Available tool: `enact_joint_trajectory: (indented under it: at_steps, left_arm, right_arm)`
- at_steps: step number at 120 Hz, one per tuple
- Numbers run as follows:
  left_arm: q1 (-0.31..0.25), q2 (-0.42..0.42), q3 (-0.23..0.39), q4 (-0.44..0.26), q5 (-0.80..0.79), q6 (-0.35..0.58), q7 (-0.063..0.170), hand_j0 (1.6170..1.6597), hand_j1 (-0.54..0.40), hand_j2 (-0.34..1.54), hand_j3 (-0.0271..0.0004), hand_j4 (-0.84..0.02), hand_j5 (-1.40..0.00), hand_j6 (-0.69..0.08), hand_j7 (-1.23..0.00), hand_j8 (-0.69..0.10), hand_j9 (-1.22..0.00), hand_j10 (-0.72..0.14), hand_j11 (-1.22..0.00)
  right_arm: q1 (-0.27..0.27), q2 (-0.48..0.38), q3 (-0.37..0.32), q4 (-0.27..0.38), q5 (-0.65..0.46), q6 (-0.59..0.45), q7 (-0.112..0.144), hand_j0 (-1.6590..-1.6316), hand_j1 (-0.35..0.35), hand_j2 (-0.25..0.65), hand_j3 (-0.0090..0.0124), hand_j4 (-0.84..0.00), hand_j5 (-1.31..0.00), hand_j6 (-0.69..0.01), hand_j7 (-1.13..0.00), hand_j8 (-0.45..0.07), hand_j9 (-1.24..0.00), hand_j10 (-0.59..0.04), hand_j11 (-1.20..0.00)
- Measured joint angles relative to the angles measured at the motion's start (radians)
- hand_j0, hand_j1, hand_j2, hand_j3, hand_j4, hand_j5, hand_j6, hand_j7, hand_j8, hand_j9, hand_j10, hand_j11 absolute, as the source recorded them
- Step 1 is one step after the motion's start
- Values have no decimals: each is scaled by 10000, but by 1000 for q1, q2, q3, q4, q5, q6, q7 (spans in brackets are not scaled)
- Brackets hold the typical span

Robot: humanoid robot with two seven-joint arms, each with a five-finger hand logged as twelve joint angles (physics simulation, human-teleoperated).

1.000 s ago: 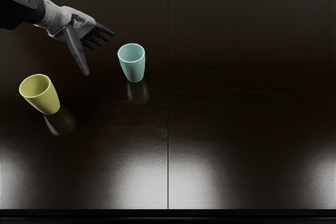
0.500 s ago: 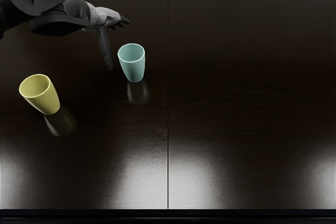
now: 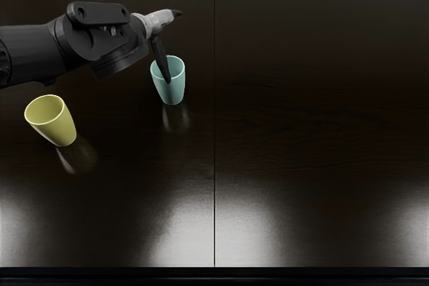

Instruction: Pick up cup and place in cup with left hand

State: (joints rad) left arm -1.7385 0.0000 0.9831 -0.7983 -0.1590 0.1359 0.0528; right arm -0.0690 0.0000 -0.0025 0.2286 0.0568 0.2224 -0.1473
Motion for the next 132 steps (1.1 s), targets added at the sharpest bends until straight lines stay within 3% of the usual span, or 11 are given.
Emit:
enact_joint_trajectory:
  at_steps: [34, 61, 94, 111, 132]
  left_arm:
    - [62, 0, 11, -1, 155, 5, 5, 16581, 3450, 14, 0, -49, -51, -54, -50, -52, -49, -46, -49]
    - [63, 0, -1, -1, 189, 8, 5, 16581, 3402, 22, 0, -89, -103, -94, -103, -92, -102, -86, -102]
    - [63, 0, 9, 0, 216, 25, 10, 16581, 2719, 137, 0, -659, -843, -665, -843, -662, -842, -656, -842]
    - [73, 0, 7, -1, 304, 62, 66, 16581, 2502, 174, 0, -841, -1079, -847, -1078, -845, -1078, -838, -1077]
    - [92, 0, -24, -9, 357, 67, 84, 16581, 2398, 192, 0, -929, -1192, -935, -1192, -932, -1191, -926, -1191]
  right_arm:
    - [0, 0, 0, 0, 0, 0, 0, -16581, -3331, -28, 0, -130, -171, -128, -172, -129, -171, -130, -171]
    - [0, 0, 0, 0, 0, 0, 0, -16581, -3331, -28, 0, -130, -172, -128, -172, -129, -172, -130, -172]
    - [0, 0, 0, 0, 0, 0, 0, -16581, -3330, -28, 0, -130, -172, -129, -172, -130, -172, -130, -172]
    - [0, 0, 0, 0, 0, 0, 0, -16581, -3330, -28, 0, -130, -172, -129, -172, -130, -172, -130, -172]
    - [0, 0, 0, 0, 0, 0, 0, -16581, -3330, -28, 0, -130, -172, -128, -172, -129, -172, -130, -172]
